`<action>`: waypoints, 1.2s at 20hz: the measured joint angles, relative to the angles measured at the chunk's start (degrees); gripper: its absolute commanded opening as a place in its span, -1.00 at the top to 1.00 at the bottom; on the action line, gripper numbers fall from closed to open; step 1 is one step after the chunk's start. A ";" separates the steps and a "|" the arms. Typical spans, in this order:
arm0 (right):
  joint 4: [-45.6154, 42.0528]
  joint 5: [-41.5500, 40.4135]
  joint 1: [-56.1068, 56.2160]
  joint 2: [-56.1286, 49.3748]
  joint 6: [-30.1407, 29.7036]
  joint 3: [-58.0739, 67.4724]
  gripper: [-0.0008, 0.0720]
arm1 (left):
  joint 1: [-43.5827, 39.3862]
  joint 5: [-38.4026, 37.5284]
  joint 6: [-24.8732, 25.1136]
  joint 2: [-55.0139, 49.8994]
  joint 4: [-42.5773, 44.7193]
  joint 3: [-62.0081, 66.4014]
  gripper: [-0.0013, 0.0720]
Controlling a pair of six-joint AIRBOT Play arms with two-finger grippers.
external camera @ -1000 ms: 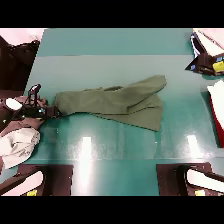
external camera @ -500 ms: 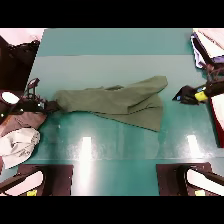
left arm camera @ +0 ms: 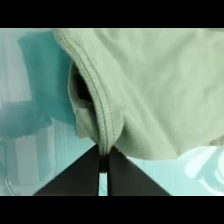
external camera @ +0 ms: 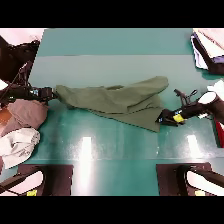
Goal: Fold the shirts.
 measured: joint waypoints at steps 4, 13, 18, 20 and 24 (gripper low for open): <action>0.72 -2.89 3.39 0.11 0.87 -2.25 0.61 | 0.00 -0.50 -0.02 0.15 -0.70 0.59 0.89; 0.37 -4.11 4.13 7.65 0.17 10.03 0.93 | 0.00 -1.51 -0.55 8.48 -1.01 11.17 0.89; 0.33 -4.94 -2.23 18.18 0.09 35.67 0.93 | 0.00 -3.96 -2.78 14.64 -1.20 31.85 0.89; 0.35 -5.01 -6.75 21.44 0.07 45.38 0.93 | 0.00 -4.81 -3.78 16.46 -1.22 40.83 0.89; 0.35 -4.11 -17.90 26.36 0.04 60.33 0.93 | 0.00 -6.84 -6.91 18.38 -1.90 57.51 0.89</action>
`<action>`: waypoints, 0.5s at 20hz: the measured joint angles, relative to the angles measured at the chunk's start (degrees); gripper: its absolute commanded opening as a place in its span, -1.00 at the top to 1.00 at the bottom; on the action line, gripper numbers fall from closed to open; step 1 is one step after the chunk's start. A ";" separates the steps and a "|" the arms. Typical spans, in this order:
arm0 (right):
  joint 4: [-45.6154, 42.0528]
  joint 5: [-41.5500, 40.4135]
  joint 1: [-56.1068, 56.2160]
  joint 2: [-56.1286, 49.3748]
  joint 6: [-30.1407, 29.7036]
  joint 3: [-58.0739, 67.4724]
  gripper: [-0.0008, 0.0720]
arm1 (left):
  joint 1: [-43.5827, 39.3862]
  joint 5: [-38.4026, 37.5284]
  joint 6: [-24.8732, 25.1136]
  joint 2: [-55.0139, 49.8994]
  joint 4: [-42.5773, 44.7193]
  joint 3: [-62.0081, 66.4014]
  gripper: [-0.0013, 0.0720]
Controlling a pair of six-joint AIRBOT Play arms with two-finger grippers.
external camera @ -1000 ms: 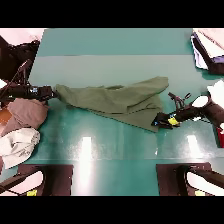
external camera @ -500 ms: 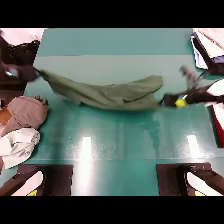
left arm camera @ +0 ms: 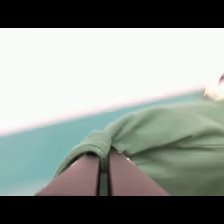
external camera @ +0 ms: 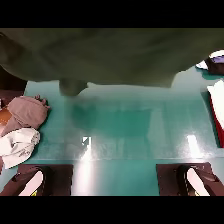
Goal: Fold the shirts.
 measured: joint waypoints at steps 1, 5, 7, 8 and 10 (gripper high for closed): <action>0.00 0.22 -2.99 0.72 0.00 3.06 0.93 | 0.00 -0.37 -0.61 0.20 -0.74 3.02 0.89; 0.31 3.74 -10.69 -0.52 1.51 13.53 0.93 | 0.00 -1.49 -1.84 0.61 -5.46 9.42 0.89; 0.17 7.67 -11.26 -3.63 3.17 16.85 0.93 | 0.00 -1.81 -2.03 0.48 -5.99 8.24 0.89; 0.15 9.90 -10.73 -5.46 4.11 17.35 0.93 | 0.00 -1.81 -2.12 0.39 -6.05 6.47 0.89; 0.04 14.27 -8.61 -9.51 5.55 15.61 0.93 | 0.00 -2.10 -2.21 -0.46 -6.58 0.92 0.89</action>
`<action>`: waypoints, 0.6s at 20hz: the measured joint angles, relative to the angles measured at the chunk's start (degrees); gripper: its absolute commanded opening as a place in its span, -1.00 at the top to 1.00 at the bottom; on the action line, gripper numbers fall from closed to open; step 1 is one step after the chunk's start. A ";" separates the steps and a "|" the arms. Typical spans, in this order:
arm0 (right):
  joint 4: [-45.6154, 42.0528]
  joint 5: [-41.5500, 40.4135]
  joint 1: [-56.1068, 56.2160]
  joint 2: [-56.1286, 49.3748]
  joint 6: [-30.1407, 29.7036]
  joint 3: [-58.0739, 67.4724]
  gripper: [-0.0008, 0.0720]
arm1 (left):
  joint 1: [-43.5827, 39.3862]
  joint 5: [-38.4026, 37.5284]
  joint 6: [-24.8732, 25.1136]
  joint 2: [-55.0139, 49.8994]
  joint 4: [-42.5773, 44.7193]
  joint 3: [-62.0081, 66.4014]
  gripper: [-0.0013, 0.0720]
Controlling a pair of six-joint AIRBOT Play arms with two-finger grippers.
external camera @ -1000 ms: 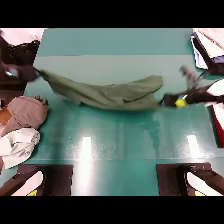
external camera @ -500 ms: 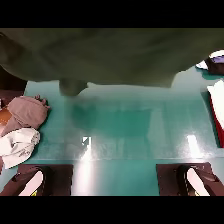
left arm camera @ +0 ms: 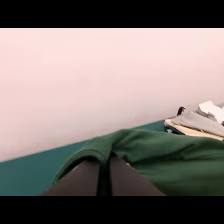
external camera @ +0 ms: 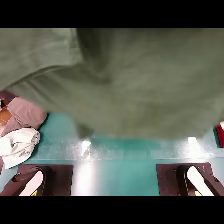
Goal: Fold the shirts.
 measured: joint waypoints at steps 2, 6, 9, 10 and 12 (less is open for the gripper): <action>-0.22 4.09 3.08 -4.83 0.96 -4.04 0.93 | 0.00 -1.16 -0.07 -2.32 -0.02 -6.99 0.89; -0.85 8.70 9.55 -16.22 1.68 -14.05 0.93 | -0.11 -4.33 -0.09 -10.69 0.26 -20.70 0.89; -1.05 6.29 13.97 -24.33 1.53 -20.85 0.93 | -1.77 -4.22 1.03 -18.95 0.31 -29.00 0.89; -0.92 4.37 15.30 -26.69 1.31 -22.67 0.93 | -2.80 -3.45 1.90 -22.18 0.20 -30.82 0.89; -0.92 -0.48 17.29 -30.77 0.90 -25.24 0.92 | -4.83 -1.03 3.41 -28.09 -0.09 -32.98 0.89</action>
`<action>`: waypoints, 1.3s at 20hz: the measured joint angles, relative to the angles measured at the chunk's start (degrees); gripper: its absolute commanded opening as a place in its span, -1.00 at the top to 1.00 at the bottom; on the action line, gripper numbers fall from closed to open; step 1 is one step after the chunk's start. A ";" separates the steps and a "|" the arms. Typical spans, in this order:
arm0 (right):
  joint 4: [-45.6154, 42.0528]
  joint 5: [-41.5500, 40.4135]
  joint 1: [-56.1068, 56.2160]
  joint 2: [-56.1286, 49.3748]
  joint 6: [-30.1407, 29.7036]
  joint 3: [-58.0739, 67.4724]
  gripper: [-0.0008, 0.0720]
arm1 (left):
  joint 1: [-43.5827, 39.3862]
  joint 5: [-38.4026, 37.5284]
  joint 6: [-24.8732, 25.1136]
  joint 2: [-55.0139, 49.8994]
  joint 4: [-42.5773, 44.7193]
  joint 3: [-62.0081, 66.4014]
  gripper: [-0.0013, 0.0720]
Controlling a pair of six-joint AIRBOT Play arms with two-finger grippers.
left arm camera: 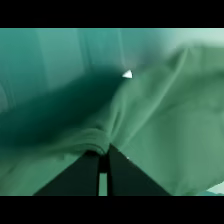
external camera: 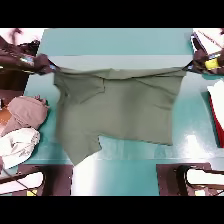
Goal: Fold the shirts.
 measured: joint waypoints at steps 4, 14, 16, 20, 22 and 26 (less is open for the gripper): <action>0.37 -7.65 2.29 -5.51 -0.33 -1.14 -0.19 | -1.92 7.69 0.70 -7.13 -0.48 -1.60 -0.82; 0.44 3.32 -1.64 -8.41 -2.75 12.79 -0.18 | 8.33 -2.36 -0.85 -7.87 4.57 6.16 -0.81; 0.42 7.41 -1.66 -7.63 -3.52 13.35 -0.18 | 9.18 -6.40 -0.85 -5.01 8.87 2.97 -0.81; 0.44 10.12 -0.66 -2.71 -5.05 8.11 -0.18 | 10.08 -7.19 -0.61 4.85 13.84 -13.07 -0.82; 0.44 9.75 -0.04 0.74 -5.75 3.50 -0.18 | 10.29 -5.92 0.02 9.84 14.93 -22.67 -0.82; 0.42 7.72 0.31 7.28 -6.62 -5.44 -0.18 | 10.40 -2.78 0.72 15.56 14.91 -37.92 -0.81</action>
